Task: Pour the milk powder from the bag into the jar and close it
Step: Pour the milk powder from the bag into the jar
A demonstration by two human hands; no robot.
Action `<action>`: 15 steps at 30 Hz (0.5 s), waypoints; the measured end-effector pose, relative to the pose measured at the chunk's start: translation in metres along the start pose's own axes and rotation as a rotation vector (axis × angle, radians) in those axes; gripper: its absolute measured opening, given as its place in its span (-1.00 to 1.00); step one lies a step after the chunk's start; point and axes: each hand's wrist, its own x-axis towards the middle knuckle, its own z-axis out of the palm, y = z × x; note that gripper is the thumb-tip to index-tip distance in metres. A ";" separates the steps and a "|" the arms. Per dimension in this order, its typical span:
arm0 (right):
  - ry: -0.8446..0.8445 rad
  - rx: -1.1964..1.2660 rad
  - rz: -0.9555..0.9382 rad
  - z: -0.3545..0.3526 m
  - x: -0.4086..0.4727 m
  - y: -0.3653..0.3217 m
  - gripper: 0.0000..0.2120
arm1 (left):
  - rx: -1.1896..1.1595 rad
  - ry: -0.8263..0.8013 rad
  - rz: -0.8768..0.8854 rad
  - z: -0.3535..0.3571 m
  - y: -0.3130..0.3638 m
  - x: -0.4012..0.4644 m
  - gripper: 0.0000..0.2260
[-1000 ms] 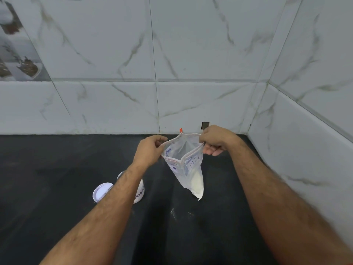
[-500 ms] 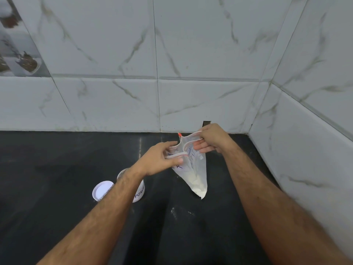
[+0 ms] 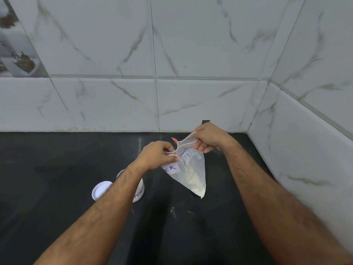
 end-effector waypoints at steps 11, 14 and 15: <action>0.235 0.374 -0.055 -0.011 0.009 0.031 -0.73 | 0.036 0.173 0.051 -0.011 0.025 0.023 -0.87; 0.353 0.564 -0.008 -0.005 0.010 0.049 -0.68 | 0.076 0.220 0.102 -0.022 0.034 0.030 -0.88; 0.365 0.621 0.025 -0.001 0.010 0.057 -0.67 | 0.083 0.234 0.116 -0.028 0.036 0.032 -0.88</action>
